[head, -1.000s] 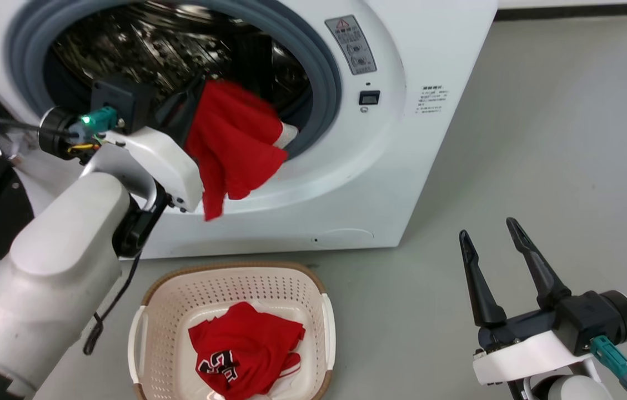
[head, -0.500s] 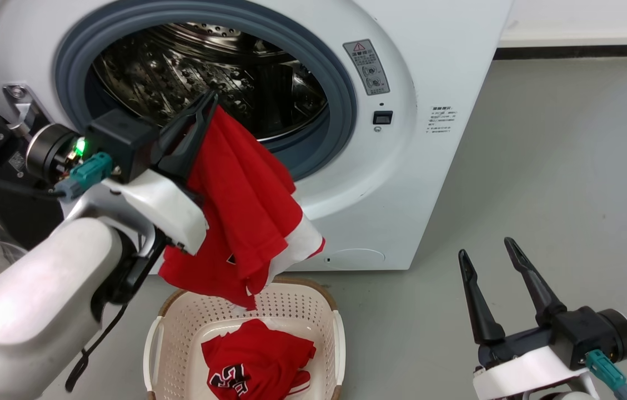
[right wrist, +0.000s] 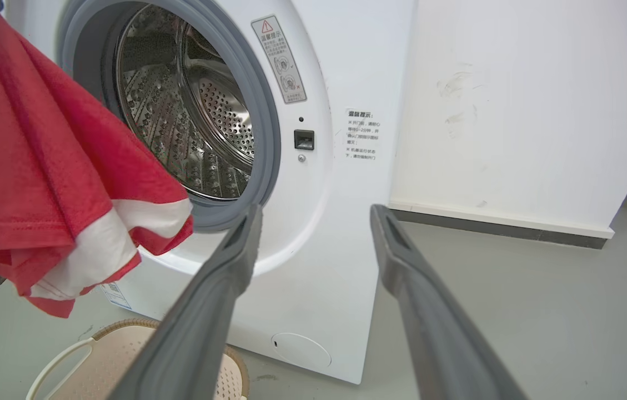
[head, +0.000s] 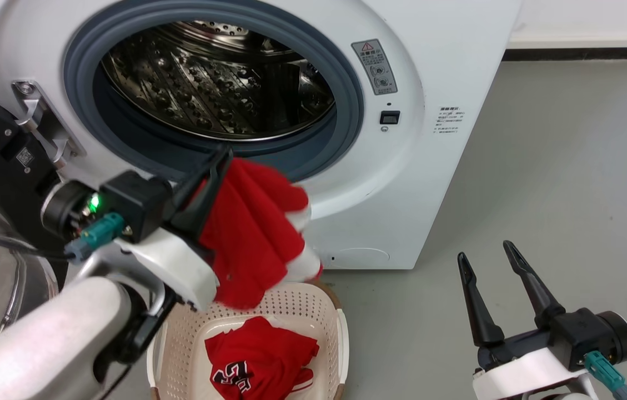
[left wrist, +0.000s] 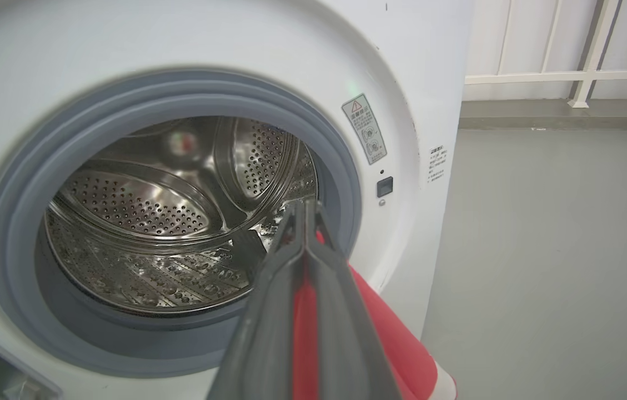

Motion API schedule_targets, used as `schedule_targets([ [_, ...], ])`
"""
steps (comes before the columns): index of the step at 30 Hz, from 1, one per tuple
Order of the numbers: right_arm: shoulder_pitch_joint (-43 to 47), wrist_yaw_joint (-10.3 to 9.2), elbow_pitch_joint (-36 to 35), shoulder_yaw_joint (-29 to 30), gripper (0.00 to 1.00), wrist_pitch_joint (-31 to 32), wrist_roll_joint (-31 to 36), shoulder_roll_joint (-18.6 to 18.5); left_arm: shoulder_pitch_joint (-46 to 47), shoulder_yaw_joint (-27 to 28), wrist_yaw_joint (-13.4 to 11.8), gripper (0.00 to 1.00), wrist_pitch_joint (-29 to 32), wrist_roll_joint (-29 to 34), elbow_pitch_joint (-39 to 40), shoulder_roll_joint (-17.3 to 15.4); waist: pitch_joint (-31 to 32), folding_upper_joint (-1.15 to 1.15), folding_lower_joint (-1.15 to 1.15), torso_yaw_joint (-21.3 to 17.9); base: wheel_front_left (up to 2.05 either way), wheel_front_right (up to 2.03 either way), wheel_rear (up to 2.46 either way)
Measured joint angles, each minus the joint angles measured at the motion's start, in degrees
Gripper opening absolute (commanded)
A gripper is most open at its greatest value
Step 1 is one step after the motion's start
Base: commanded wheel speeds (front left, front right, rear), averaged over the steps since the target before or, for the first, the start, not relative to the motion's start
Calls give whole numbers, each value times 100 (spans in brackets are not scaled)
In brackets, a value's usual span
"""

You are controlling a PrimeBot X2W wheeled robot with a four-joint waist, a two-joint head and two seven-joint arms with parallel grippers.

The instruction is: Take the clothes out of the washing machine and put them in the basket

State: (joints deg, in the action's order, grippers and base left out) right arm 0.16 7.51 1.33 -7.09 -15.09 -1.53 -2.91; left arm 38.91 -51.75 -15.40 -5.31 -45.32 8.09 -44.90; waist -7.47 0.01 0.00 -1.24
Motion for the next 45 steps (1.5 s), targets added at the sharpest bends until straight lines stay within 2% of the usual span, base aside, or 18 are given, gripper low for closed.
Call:
schedule_targets([
  [7, -70, 0, -18, 21, 100, 0, 22, 0, -405, -176, 30, 0, -180, -137, -255, 144, -233, 0, 0, -24, 0, 0, 0],
  [17, -485, 0, -129, 148, 100, 0, 158, -1, -708, -499, 427, 0, -479, -302, -1528, 722, -925, 0, 1, -95, 0, 0, 0],
  [23, -896, 0, -260, 189, 100, 0, 172, -1, -608, -631, 777, 0, -597, -305, -2682, 1173, -1542, 0, 1, -186, 0, 0, 0],
  [37, -1701, 0, -559, 324, 100, 0, 18, -1, 370, -715, 1713, 0, -569, -403, -5777, 2175, -3193, 0, 2, -605, 0, 0, 0],
  [45, -1902, 0, -710, 408, 100, 0, -105, -3, 869, -664, 2001, 0, -387, -593, -7140, 2649, -3895, 0, 2, -877, 0, 0, 0],
])
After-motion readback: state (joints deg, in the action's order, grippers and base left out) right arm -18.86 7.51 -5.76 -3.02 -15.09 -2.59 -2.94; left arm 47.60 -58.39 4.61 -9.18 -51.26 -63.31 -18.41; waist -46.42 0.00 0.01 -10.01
